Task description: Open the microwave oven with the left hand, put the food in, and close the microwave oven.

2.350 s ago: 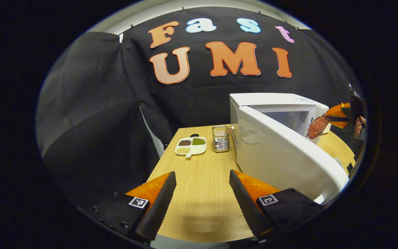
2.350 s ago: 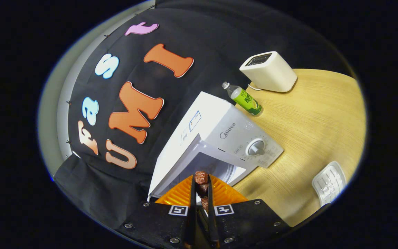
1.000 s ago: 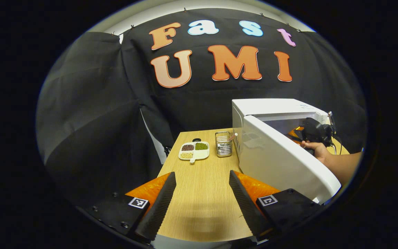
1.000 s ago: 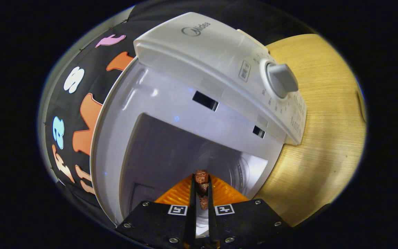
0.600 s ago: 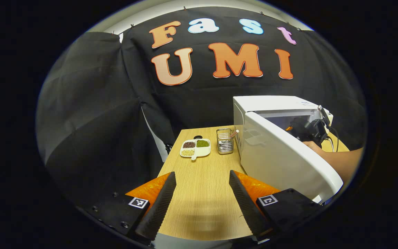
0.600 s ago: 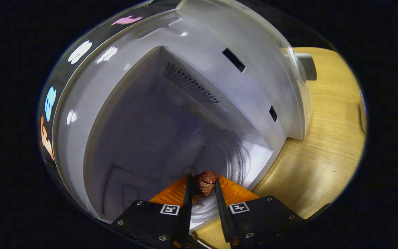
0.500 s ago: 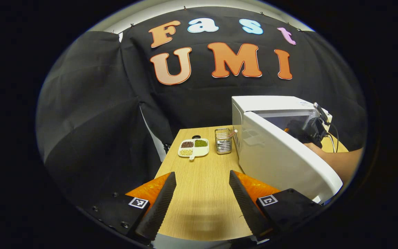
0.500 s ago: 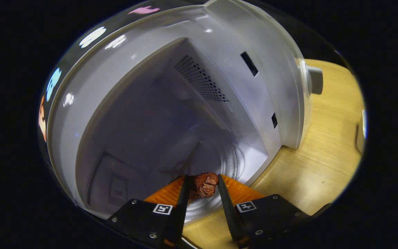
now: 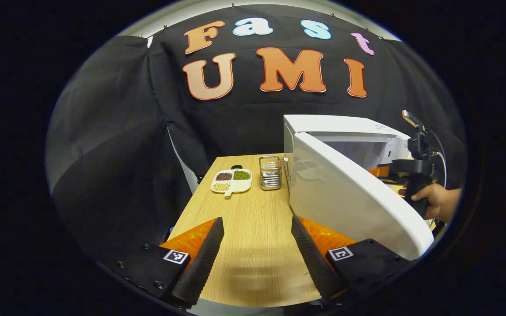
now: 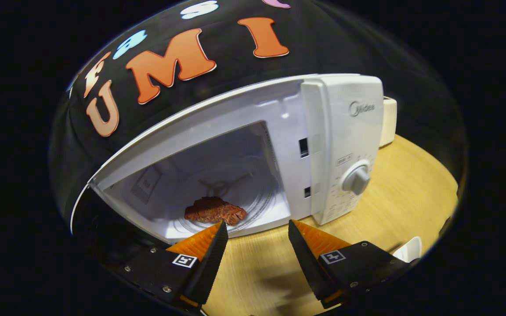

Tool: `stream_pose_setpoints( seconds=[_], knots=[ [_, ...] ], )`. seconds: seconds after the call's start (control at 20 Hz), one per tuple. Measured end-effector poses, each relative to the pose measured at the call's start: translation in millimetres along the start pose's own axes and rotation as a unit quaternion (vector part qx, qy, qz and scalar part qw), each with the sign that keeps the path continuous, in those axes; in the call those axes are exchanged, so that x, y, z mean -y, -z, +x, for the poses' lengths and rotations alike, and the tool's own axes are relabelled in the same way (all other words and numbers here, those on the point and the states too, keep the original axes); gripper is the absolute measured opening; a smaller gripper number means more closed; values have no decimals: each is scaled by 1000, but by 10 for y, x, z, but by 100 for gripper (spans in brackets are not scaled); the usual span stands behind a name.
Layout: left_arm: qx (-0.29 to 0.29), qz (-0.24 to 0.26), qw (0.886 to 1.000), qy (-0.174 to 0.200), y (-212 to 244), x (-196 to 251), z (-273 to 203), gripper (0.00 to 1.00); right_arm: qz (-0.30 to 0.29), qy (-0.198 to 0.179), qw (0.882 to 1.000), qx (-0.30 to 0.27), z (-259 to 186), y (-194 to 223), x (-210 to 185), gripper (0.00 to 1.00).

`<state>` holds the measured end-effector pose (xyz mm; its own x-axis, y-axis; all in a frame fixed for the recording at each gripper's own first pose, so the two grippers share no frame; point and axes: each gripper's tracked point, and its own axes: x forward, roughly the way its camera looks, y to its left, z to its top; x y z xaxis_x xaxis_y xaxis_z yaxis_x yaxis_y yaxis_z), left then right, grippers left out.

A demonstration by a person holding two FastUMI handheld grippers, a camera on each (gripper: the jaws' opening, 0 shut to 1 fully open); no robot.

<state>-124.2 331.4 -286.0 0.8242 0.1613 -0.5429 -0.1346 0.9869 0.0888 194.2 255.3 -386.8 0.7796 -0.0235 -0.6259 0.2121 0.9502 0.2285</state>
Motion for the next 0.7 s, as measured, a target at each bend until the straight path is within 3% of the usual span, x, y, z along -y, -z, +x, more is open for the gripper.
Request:
stream_pose_setpoints(
  seconds=[0.15,0.25,0.3,0.55,0.7],
  knots=[
    [-3,10,1000,11,27,143,16,99,-27,-14,999,12,-241,-205,183,91],
    [-8,11,1000,15,57,237,16,99,-31,-26,999,34,-656,-322,414,92],
    [-9,10,1000,18,54,289,17,92,-33,-31,998,42,-756,-381,471,92],
    [-14,9,999,28,57,594,3,91,-52,-44,994,84,-1205,-683,752,92],
    [-18,-3,999,49,75,860,-2,81,-60,-42,992,100,-1364,-789,947,92]
  ],
)
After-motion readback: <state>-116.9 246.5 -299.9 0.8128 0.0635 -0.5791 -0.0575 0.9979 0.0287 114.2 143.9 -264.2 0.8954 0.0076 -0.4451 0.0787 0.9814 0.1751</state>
